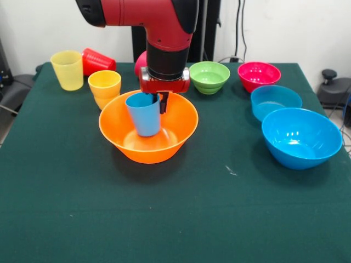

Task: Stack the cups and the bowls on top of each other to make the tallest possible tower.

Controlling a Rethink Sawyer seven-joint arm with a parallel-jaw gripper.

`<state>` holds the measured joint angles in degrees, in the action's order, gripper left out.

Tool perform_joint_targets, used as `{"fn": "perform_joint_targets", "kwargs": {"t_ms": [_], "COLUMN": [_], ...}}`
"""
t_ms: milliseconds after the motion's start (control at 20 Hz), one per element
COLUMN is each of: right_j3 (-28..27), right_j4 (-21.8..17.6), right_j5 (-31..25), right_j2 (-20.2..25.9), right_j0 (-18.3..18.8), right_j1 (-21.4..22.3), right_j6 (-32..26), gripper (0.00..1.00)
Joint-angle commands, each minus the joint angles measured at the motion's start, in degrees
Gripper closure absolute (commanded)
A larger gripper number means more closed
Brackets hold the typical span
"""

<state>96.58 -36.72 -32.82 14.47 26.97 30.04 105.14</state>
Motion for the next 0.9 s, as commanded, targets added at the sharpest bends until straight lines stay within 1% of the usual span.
{"fn": "perform_joint_targets", "kwargs": {"t_ms": [50,900], "right_j3": [-4.2,-5.6], "right_j4": [-3.3,-2.4], "right_j5": [3.2,2.6], "right_j2": [0.7,1.6], "right_j0": [-1.7,-1.4], "right_j1": [-1.3,-2.2], "right_j6": [0.1,-0.6], "gripper": [1.0,1.0]}}
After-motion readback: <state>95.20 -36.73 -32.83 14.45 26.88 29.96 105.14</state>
